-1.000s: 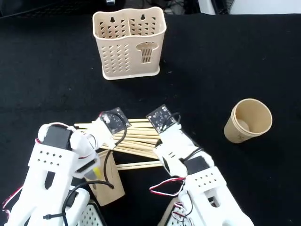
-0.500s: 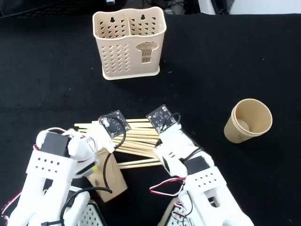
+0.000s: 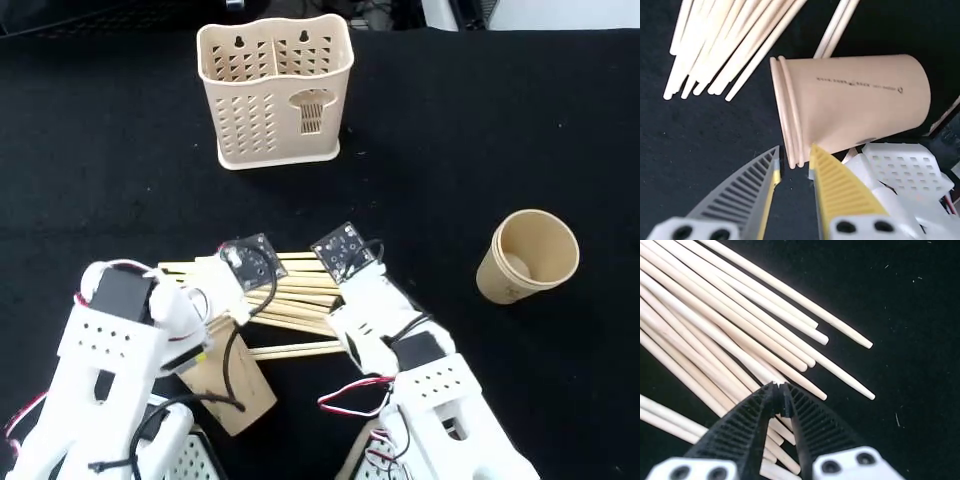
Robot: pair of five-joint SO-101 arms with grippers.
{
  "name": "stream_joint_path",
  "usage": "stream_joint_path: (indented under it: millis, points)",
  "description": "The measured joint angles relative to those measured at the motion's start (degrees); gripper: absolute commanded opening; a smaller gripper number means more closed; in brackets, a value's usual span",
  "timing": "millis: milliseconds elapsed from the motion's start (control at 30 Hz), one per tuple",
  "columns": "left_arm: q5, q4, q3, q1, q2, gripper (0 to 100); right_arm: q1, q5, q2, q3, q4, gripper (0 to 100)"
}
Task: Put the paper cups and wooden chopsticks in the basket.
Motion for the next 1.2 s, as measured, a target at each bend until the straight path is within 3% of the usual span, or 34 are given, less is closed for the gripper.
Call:
stream_joint_path:
  millis: [200,400,733,1000,1133,1200]
  points:
    - [0.79,-0.09,-0.44,0.00,0.00,12,0.00,0.00,0.00,0.00,0.00,1.4]
    - [0.79,-2.29,-0.44,-4.75,0.00,28,-0.09,0.00,0.00,0.00,-0.18,1.4]
    - [-7.47,-2.64,5.10,-6.68,0.00,26,0.00,0.00,0.00,0.00,-0.18,1.4]
    - [-8.88,-7.82,10.46,-6.95,-0.62,25,0.00,0.00,0.00,0.00,-0.18,1.4]
    - [-8.70,-7.82,10.55,-6.77,-0.70,8,0.00,0.00,0.00,0.00,-0.18,1.4]
    - [-9.05,-7.82,10.55,-6.86,-0.70,8,0.00,0.00,0.00,0.00,-0.18,1.4]
